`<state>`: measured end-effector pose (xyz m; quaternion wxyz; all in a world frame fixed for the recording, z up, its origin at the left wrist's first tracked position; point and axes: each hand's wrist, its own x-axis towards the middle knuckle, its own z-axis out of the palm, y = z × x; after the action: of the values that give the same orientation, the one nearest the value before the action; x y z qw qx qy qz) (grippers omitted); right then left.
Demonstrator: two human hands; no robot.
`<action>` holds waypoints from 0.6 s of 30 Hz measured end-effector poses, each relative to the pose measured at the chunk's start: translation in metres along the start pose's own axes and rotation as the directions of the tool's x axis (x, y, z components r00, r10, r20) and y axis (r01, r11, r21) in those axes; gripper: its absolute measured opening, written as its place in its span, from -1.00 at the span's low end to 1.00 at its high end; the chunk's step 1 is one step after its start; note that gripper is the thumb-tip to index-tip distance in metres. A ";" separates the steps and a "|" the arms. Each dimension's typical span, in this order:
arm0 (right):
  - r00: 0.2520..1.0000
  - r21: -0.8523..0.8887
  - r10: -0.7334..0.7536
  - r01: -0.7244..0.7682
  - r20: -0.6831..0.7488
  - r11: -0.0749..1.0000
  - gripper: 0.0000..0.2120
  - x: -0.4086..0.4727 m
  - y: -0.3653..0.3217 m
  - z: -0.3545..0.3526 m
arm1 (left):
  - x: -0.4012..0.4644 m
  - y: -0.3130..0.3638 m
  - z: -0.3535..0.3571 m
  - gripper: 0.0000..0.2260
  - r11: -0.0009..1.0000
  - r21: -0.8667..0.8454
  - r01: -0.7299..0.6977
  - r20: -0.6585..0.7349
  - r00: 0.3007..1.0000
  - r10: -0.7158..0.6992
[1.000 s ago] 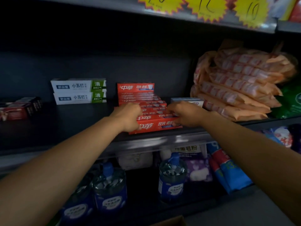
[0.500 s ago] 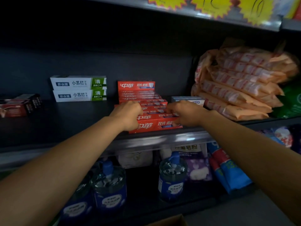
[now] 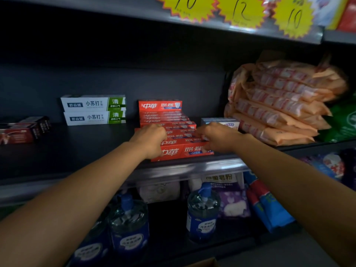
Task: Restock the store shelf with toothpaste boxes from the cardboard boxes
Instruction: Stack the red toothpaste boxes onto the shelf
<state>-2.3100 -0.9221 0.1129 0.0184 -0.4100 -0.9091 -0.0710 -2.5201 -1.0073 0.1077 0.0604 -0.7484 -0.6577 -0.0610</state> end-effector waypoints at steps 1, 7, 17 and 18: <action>1.000 -0.003 -0.002 0.002 -0.004 1.000 -0.49 -0.001 -0.001 -0.001 | 0.000 0.001 -0.001 -0.61 1.000 0.000 0.007 0.005 1.000 -0.006; 0.994 -0.045 -0.028 0.023 -0.103 0.999 -0.52 -0.019 -0.010 -0.017 | -0.014 0.009 -0.020 -0.52 0.999 -0.048 -0.001 -0.048 0.999 -0.001; 0.986 0.039 -0.101 0.107 -0.135 0.993 -0.44 -0.121 -0.076 0.019 | -0.103 0.047 0.004 -0.84 0.983 -0.132 -0.130 0.006 0.991 0.132; 0.988 0.059 -0.112 0.119 -0.109 0.991 -0.46 -0.133 -0.084 0.033 | -0.114 0.053 0.015 -0.75 0.981 -0.140 -0.137 0.045 0.988 0.145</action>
<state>-2.2835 -1.0708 0.0583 0.0755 -0.3515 -0.9309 -0.0637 -2.4821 -1.1229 0.0727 -0.0049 -0.7969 -0.5987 -0.0811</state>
